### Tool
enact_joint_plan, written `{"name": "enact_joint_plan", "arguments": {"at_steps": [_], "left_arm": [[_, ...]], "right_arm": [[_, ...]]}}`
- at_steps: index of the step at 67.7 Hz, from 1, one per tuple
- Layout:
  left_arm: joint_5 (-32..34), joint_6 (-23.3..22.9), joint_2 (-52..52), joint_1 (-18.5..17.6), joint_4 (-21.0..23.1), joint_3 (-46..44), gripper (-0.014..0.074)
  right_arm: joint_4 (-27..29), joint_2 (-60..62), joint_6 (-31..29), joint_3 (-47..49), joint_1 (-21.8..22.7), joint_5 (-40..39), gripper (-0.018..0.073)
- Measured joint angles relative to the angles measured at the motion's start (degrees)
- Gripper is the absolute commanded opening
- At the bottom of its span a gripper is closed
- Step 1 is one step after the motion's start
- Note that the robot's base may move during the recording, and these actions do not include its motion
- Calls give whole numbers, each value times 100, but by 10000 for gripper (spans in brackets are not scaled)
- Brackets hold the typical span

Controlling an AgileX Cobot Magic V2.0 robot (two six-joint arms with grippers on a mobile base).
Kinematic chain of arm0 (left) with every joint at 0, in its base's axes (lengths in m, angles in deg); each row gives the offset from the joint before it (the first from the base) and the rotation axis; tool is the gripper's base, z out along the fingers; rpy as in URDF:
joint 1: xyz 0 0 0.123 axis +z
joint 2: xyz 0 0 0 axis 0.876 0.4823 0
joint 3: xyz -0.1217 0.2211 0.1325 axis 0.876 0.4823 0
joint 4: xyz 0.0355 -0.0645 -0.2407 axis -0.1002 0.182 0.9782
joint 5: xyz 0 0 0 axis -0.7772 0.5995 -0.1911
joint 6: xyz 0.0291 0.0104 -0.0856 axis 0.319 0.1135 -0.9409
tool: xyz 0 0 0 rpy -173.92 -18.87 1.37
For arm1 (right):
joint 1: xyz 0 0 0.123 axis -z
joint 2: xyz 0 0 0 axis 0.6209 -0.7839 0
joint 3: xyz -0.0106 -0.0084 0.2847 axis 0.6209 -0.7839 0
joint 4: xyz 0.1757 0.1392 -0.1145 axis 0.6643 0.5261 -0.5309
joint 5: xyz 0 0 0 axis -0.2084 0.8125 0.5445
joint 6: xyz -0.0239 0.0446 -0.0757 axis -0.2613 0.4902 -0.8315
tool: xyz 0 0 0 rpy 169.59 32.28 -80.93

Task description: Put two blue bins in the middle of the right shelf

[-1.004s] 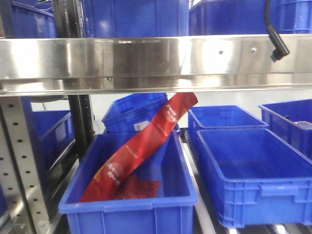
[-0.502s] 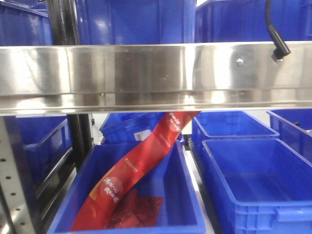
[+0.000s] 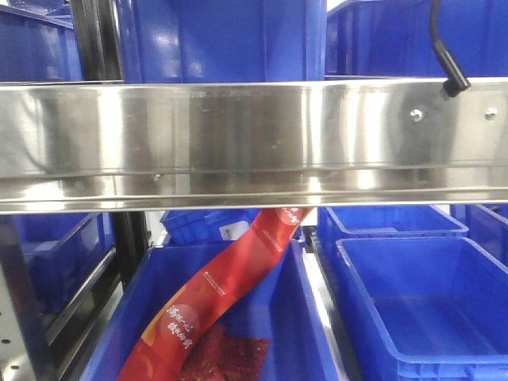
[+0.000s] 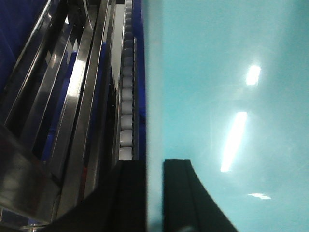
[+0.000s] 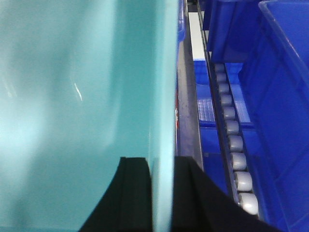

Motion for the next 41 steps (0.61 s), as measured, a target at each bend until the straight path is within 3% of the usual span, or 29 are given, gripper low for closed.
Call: {"name": "enact_joint_plan", "arguments": {"at_steps": [41], "left_arm": [[0,0,0,0,0,0,-111]], "right_arm": [[0,0,0,0,0,0,-166]]}}
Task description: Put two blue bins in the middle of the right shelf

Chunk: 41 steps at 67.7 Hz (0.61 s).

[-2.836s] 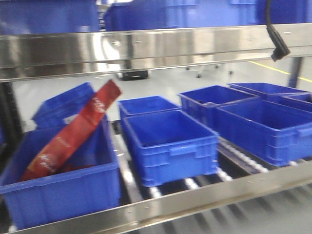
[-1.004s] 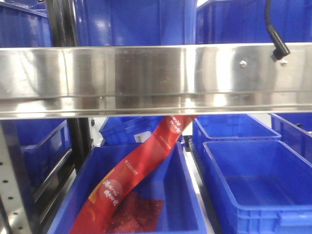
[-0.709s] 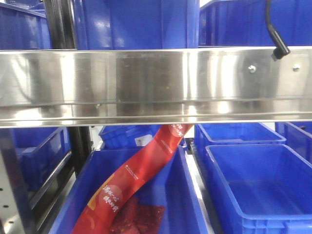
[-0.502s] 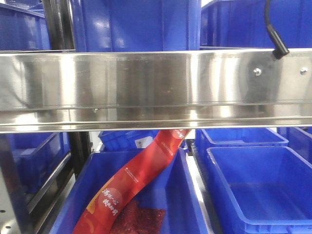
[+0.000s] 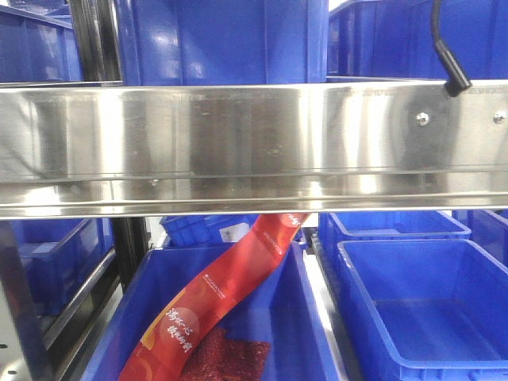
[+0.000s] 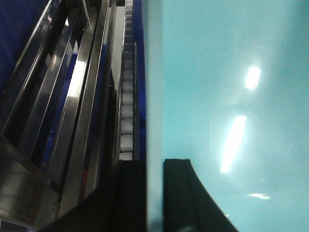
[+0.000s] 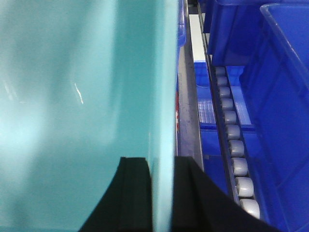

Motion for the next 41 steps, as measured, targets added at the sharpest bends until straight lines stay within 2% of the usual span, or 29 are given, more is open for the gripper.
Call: {"name": "enact_joint_plan", "arguments": {"at_steps": [41], "left_arm": [[0,0,0,0,0,0,-111]], "right_arm": [[0,0,0,0,0,0,-166]]}}
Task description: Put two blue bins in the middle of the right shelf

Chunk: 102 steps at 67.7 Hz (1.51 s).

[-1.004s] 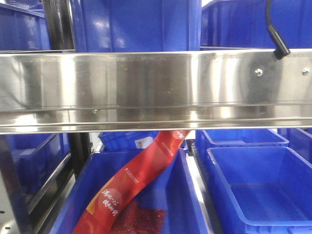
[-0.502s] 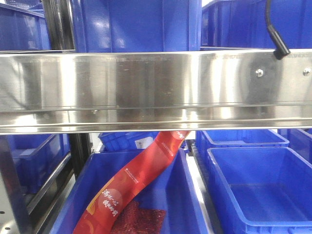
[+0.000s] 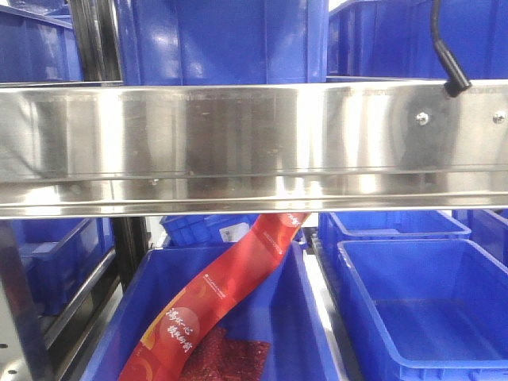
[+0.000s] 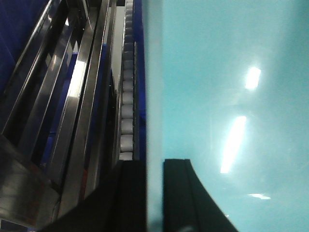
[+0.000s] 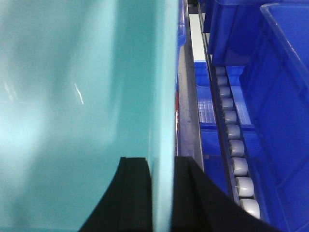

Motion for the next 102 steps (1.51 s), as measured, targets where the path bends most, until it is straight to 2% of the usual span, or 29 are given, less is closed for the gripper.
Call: {"name": "enact_joint_plan", "arguments": {"at_steps": [11,22,34,48,62,77,102], "left_arm": [[21,0,0,0,0,0,-111],[159,2,0,0,-13,22,-111],[262,-56,0,0,-62,184,-111],[565,-221,0,21,-132,799,-111],[1345,-468,0,55,-155,1692,-111],[1667,-552,0,55,-142,2412,-111],[2137,-579,37,55,-122,2887,-111]], "right_arm": [[0,0,7,0,0,0,-166],[-66,0,302,-57,0,-107,-166],[-166,39,526,-559,10,-466,-166],[-451,48,964,-1351,10,-1004,-166],[-770,48,1362,-2081,28,-1462,-166],[-819,48,1742,-2867,42,-1870,-166],[-934,36,1850,-3061,55,-1986,-166]]}}
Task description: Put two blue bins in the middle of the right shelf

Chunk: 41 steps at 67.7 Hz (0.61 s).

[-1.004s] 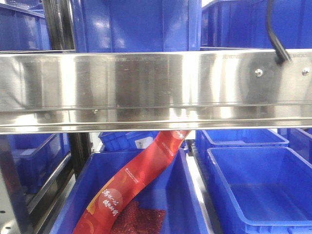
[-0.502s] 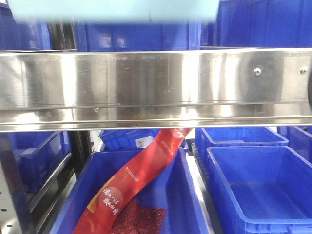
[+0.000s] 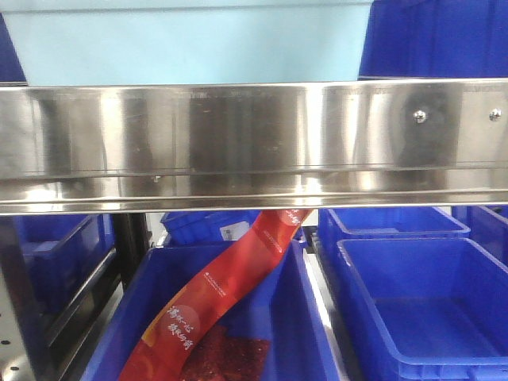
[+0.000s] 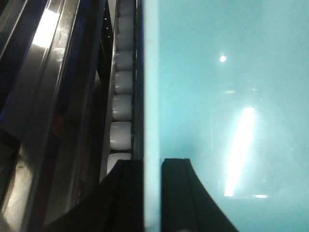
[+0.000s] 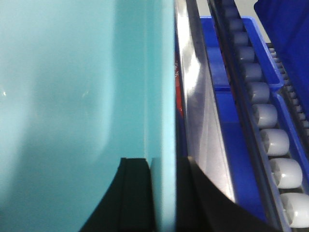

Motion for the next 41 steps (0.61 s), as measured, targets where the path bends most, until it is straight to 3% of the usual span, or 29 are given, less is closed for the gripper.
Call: {"name": "enact_joint_plan", "arguments": {"at_steps": [15,19,31,41], "left_arm": [[23,0,40,0,0,0,-109],[23,0,40,0,0,0,-78],[105,0,40,0,46,0,204],[441,-22,19,-21,182,-22,403]], "right_arm": [[-14,-35,10,0,13,-24,-166],[-14,-48,10,0,13,-24,-107],[-37,-70,24,0,13,-124,267],[-37,-80,38,13,-31,-450,330]]}}
